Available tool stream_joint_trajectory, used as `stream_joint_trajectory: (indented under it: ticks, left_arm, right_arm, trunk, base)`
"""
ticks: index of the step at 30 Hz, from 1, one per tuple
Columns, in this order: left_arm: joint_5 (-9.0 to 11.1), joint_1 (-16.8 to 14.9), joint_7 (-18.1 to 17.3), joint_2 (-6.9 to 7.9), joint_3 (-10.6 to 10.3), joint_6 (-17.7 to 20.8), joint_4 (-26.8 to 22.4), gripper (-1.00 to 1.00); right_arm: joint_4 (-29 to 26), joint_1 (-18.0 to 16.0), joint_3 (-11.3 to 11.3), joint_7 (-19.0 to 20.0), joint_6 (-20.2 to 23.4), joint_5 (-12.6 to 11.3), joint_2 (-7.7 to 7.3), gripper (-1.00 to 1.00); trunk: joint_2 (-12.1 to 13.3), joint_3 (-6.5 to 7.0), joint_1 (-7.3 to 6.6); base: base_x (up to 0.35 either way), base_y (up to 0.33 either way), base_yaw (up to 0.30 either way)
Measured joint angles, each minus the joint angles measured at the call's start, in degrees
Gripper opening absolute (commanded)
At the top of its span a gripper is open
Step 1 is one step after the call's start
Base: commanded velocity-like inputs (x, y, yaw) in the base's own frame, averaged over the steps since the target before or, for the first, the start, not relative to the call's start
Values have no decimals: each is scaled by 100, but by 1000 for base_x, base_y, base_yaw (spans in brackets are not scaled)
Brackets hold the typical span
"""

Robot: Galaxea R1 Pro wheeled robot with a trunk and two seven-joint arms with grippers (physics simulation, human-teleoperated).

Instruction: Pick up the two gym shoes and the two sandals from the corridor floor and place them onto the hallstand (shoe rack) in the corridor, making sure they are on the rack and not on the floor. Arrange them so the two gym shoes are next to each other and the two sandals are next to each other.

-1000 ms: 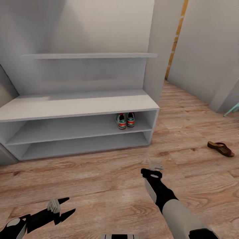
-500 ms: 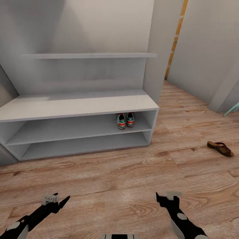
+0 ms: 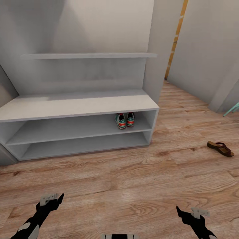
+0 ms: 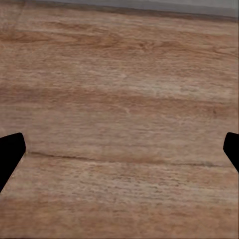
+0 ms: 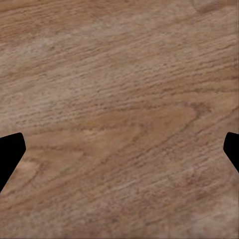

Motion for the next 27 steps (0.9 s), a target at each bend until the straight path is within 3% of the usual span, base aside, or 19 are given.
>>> stream_joint_trajectory:
  ticks: [7, 27]
  left_arm:
    - [-3, -1, 128, -27, -9, -2, 6, 100]
    - [-10, -2, 86, -37, -44, -12, -63, 100]
  right_arm:
    - [9, 5, 4, -17, 2, -14, 16, 100]
    - [74, 6, -11, -42, -6, -39, -2, 100]
  trunk:
    - [0, 0, 0]
    - [0, 0, 0]
  base:
    - [0, 0, -53]
    - [0, 0, -276]
